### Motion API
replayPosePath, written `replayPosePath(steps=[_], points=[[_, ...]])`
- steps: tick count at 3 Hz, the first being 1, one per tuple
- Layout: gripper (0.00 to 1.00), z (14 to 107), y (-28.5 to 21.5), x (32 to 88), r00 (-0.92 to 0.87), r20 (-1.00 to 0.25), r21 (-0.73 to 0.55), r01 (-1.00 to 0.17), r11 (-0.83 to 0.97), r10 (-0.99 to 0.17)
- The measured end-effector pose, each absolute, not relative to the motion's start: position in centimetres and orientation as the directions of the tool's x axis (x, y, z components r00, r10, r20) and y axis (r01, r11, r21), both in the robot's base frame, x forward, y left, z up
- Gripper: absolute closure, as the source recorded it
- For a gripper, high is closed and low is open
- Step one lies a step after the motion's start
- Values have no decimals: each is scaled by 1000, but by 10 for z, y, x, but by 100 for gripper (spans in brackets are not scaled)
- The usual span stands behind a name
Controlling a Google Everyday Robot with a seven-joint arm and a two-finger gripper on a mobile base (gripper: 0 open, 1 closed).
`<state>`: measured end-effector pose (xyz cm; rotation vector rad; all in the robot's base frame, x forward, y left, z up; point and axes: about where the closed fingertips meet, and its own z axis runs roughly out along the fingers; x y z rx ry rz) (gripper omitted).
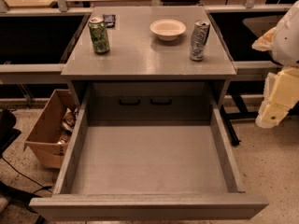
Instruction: Place green can into top drawer
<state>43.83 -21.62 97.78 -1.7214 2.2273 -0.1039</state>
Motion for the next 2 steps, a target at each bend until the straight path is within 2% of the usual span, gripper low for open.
replayPosePath(steps=[2], points=[[0, 974, -211, 447, -203, -254, -282, -920, 273, -946]])
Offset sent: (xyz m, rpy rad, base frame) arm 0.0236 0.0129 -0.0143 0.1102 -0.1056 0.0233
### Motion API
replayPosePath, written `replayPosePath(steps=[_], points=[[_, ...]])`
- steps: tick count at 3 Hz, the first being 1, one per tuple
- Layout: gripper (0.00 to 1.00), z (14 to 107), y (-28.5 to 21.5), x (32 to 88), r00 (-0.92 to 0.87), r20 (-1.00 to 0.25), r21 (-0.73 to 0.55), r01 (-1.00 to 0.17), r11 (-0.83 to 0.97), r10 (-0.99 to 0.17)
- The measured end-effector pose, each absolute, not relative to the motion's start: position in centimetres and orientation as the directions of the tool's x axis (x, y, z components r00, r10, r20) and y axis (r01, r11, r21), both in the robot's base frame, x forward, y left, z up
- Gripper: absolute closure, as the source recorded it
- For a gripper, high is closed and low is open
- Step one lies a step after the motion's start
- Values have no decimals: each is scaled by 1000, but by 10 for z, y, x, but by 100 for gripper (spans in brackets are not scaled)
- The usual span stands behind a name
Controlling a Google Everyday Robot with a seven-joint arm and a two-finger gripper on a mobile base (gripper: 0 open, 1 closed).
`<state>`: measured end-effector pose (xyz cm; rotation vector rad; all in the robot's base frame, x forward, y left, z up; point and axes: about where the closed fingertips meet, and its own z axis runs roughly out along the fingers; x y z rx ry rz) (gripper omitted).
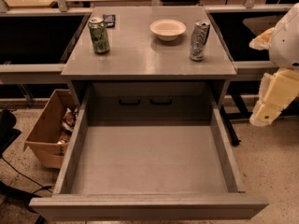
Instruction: Place green can into top drawer
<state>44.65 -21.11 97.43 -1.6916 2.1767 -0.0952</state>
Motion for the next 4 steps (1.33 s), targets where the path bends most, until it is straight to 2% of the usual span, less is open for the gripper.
replayPosePath(steps=[1, 2, 3, 4], points=[[0, 961, -186, 487, -126, -413, -310, -912, 270, -902], [0, 970, -141, 554, -58, -607, -342, -881, 327, -793], [0, 1002, -99, 602, -41, -745, -346, -830, 438, -666], [0, 1021, -58, 626, -49, -855, -273, -803, 529, -516]])
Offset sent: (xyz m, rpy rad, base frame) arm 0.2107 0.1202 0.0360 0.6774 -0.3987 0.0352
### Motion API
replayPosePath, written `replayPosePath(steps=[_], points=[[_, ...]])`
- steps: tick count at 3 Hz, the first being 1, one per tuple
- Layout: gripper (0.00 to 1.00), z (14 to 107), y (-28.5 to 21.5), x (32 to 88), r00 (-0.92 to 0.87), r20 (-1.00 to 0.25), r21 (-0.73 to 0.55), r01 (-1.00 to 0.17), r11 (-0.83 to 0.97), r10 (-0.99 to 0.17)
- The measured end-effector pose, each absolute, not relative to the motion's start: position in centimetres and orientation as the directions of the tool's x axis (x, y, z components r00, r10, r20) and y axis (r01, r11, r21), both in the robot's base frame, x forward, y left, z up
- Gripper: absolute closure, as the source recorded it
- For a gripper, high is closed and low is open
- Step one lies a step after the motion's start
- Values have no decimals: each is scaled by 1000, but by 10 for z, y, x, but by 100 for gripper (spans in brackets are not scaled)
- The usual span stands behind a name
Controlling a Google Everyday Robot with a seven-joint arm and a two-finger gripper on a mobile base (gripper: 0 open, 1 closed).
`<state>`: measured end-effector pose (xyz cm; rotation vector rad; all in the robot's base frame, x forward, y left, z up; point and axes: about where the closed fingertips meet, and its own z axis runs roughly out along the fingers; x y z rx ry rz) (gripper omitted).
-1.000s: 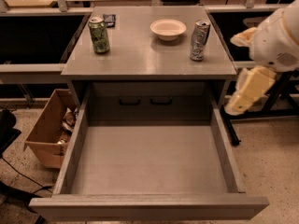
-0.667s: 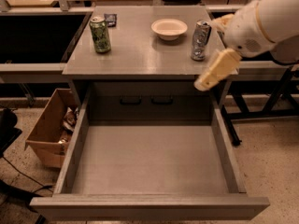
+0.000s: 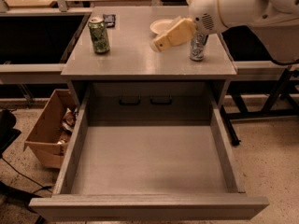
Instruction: Place green can into top drawer
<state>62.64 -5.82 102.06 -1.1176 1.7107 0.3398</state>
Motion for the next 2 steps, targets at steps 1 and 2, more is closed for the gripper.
replayPosePath(steps=[1, 2], points=[[0, 1030, -53, 633, -38, -874, -274, -786, 554, -485], [0, 1030, -53, 633, -38, -874, -274, -786, 554, -485]])
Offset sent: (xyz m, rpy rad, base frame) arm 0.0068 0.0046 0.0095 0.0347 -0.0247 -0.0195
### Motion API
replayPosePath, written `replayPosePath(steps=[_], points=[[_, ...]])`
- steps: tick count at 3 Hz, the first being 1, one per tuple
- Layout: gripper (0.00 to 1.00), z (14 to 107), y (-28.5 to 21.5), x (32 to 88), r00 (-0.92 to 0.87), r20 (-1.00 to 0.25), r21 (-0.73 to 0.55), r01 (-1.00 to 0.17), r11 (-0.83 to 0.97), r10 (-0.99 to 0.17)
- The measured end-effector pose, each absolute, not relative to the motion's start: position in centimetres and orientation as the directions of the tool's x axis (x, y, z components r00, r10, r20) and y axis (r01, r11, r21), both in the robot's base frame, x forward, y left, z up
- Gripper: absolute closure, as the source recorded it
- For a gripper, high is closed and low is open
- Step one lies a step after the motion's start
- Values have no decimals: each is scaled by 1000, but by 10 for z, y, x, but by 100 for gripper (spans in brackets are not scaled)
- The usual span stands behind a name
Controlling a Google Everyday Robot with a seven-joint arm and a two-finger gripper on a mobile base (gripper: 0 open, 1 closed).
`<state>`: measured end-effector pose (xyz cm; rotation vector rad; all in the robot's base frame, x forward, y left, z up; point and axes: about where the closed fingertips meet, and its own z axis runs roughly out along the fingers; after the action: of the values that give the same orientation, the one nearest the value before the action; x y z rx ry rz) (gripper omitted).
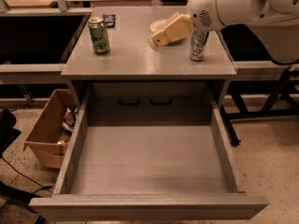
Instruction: Place green can into top drawer
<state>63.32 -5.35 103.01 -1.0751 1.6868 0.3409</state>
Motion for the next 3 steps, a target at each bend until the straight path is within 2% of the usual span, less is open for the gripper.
replayPosePath(steps=[2, 3], points=[[0, 1000, 14, 683, -34, -948, -156, -819, 552, -317], [0, 987, 77, 714, -33, -975, -95, -836, 541, -221]])
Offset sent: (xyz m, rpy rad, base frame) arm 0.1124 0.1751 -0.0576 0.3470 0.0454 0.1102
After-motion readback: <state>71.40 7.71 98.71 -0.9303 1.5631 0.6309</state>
